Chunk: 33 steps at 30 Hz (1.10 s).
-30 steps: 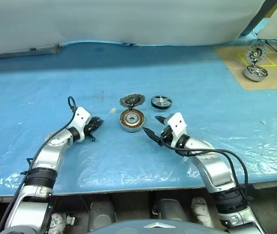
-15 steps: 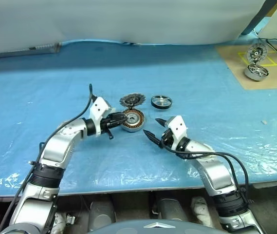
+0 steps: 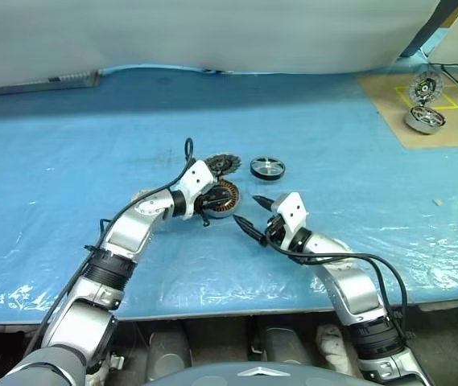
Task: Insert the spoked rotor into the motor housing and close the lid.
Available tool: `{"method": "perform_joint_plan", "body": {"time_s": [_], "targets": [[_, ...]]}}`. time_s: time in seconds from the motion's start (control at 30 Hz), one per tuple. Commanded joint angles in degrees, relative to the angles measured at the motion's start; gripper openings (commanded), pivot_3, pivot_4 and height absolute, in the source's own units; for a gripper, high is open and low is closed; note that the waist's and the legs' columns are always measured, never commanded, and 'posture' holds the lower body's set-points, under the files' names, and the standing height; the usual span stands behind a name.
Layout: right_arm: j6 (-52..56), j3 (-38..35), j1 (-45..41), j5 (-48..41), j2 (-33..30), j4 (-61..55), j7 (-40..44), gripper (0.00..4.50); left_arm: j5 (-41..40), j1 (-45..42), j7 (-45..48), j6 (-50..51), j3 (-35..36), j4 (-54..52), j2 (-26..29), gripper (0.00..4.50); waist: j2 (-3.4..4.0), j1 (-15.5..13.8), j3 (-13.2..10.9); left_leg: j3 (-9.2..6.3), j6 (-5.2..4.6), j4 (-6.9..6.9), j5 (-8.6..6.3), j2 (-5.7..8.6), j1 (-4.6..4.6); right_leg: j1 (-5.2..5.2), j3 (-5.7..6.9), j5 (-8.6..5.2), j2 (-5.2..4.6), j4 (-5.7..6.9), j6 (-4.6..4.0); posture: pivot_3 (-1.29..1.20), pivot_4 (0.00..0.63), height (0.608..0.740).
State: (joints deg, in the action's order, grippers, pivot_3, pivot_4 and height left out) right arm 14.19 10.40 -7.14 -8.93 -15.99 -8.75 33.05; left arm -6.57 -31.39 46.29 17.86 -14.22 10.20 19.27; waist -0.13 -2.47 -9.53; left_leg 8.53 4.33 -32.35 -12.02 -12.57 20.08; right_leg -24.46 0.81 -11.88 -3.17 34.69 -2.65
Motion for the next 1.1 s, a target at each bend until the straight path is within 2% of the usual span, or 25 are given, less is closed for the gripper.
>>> {"method": "perform_joint_plan", "body": {"time_s": [0.03,0.3,0.43,0.6,0.63,0.7,0.83,0.93,1.03,1.1], "targets": [[-0.8,-0.1,-0.1,-0.1,0.0,-1.1,-0.1,3.74,1.0,-1.0,-0.6,-1.1,0.3,0.3,0.0,0.66,0.00,0.0,0.0,0.00,0.00,0.00,0.00,0.00,0.00,0.00,0.00,0.00,0.00,0.00,0.00,0.00,0.150,0.740],[-0.9,0.3,-0.5,0.5,-0.2,-0.6,-0.2,3.74,1.1,0.0,-0.3,-0.5,0.4,1.5,-0.3,0.66,0.00,-0.1,0.0,0.00,0.00,0.00,0.00,0.00,0.01,0.00,0.00,0.00,0.00,0.00,0.00,0.00,0.150,0.740],[-1.0,0.1,-0.7,0.6,-0.5,-0.4,0.1,3.74,1.5,0.3,-0.9,-0.7,0.5,1.1,-0.5,2.03,0.00,-0.1,0.0,0.00,0.00,0.00,0.00,0.00,0.00,0.00,0.00,0.00,-0.01,0.00,0.00,0.00,0.150,0.740],[-0.9,-0.2,-0.3,0.3,-1.0,-1.2,0.4,3.74,-1.7,1.9,0.5,-0.2,1.5,-2.5,-1.7,3.77,0.00,-0.1,0.0,0.00,0.00,0.00,0.00,0.00,0.02,0.00,0.00,0.00,-0.01,-0.01,0.00,0.00,0.150,0.740],[-0.8,-0.3,-0.2,0.2,-1.1,-1.3,0.4,3.74,-2.4,2.4,0.9,0.2,1.6,-3.5,-1.8,3.77,0.00,-0.1,0.0,0.00,0.00,0.01,0.00,0.00,0.02,0.00,0.00,0.00,-0.01,-0.02,-0.01,0.00,0.150,0.740],[-0.2,-0.7,0.0,-0.4,-1.3,-2.0,0.6,3.74,-3.5,3.4,0.9,1.1,2.1,-5.4,-1.9,3.56,0.00,-0.1,0.0,0.00,0.00,0.03,0.00,0.00,0.02,0.00,0.00,-0.01,-0.01,-0.03,-0.01,0.00,0.150,0.740],[1.4,-1.3,-0.1,-1.4,-1.6,-3.3,0.7,3.74,-5.6,5.3,1.0,3.3,3.1,-9.0,-1.5,2.24,-0.01,0.0,0.0,0.00,-0.01,0.02,0.00,-0.01,0.00,0.00,0.00,-0.01,-0.01,-0.02,-0.01,0.00,0.150,0.740],[3.7,-1.7,-0.7,-2.4,-1.5,-4.6,0.6,3.06,-7.1,6.8,0.2,4.7,4.3,-11.6,-1.2,1.09,-0.01,0.0,0.0,0.00,-0.01,0.01,0.00,-0.01,0.00,0.00,0.00,-0.01,-0.01,-0.01,-0.01,0.00,0.150,0.740],[6.5,-1.3,-2.2,-2.4,-1.4,-5.8,-0.1,2.06,-7.7,9.1,-0.8,5.7,5.2,-14.6,-0.6,0.05,0.00,0.1,0.0,0.00,-0.01,0.03,0.00,-0.02,0.01,0.00,0.01,-0.01,0.00,-0.02,-0.01,0.00,0.150,0.740],[8.7,-0.8,-3.6,-2.2,-1.1,-6.6,-0.7,1.31,-8.0,11.1,-1.4,5.8,5.7,-16.4,-0.2,0.00,0.00,0.1,0.0,0.00,-0.01,0.02,0.00,-0.01,0.00,0.00,0.00,-0.01,0.00,-0.03,-0.01,0.00,0.150,0.740]]}}
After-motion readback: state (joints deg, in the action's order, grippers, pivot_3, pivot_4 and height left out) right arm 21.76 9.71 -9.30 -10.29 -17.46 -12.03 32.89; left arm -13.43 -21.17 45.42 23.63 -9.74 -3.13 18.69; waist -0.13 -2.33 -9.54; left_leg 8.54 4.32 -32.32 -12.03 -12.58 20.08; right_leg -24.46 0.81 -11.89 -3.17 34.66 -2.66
